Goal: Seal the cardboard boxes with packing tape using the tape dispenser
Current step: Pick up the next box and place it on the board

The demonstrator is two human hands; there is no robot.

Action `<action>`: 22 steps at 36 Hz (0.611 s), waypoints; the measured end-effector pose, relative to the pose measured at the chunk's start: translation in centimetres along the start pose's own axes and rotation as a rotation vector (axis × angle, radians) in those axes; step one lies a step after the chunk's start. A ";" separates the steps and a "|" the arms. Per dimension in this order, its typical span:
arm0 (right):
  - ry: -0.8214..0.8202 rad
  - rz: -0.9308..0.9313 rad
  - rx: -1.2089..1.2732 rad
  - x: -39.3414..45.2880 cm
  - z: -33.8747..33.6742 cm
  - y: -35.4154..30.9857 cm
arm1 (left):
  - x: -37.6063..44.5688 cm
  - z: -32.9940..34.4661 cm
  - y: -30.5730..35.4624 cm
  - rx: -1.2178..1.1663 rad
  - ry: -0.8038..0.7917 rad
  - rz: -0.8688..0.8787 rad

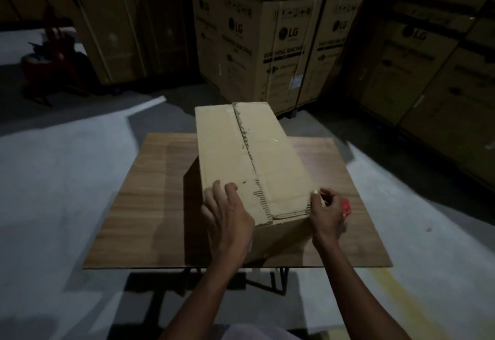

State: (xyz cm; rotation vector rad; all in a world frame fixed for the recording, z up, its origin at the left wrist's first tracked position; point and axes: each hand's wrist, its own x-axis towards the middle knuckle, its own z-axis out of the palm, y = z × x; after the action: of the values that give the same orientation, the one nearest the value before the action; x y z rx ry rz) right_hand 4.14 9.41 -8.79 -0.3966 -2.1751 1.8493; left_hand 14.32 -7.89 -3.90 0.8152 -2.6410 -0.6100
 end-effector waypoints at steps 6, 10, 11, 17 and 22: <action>-0.051 0.109 0.096 1.8 -1.1 1.1 | 1.2 2.7 3.4 -0.104 -0.126 0.216; 0.043 0.211 0.116 2.8 -2.4 3.5 | 2.1 4.8 4.3 -0.167 -0.201 0.356; 0.058 0.231 0.074 2.9 -2.8 4.2 | 2.3 5.2 4.5 -0.160 -0.228 0.393; -0.084 0.279 -0.407 3.6 -5.0 8.3 | 2.2 6.8 4.1 0.071 -0.392 0.614; -0.261 0.346 -0.642 3.5 -5.7 9.8 | 2.0 7.2 4.2 0.179 -0.375 0.636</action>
State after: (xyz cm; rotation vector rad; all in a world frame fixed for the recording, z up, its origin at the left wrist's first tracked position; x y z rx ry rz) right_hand 3.35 17.42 -17.52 -0.7254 -3.0292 1.3480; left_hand 7.90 -3.76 -7.79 -0.1464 -3.0824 -0.3768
